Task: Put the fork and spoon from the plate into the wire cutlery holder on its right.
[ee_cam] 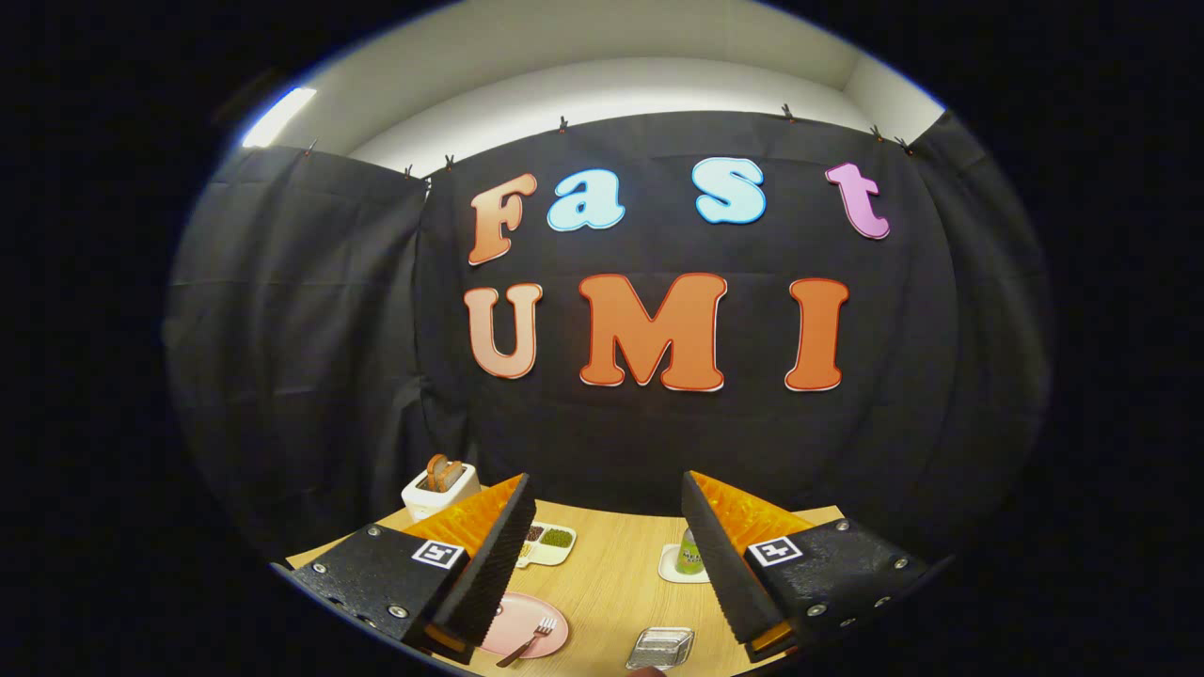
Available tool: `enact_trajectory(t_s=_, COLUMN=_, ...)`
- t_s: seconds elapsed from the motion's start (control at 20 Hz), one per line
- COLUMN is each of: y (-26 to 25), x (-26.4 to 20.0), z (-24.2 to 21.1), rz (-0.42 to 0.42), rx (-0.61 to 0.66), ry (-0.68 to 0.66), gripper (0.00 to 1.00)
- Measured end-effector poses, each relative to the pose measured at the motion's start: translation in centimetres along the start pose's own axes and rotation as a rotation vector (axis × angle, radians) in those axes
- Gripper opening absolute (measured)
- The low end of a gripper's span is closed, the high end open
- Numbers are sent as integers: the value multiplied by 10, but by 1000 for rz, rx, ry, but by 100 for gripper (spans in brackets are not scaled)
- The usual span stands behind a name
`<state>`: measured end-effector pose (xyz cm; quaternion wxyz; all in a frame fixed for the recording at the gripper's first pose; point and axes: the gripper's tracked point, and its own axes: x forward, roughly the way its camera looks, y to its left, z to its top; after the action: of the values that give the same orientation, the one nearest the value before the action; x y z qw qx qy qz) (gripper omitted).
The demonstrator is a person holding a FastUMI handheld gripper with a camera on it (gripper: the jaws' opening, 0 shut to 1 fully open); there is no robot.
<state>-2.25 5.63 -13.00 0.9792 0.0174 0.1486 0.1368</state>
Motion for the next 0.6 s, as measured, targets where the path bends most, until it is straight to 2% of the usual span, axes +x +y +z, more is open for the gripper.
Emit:
enact_trajectory(t_s=0.45, y=71, x=37, z=-132, rz=46, rx=21, ry=385, gripper=94)
enact_trajectory(t_s=0.6, y=94, x=39, z=-180, rz=97, rx=24, ry=526, gripper=95)
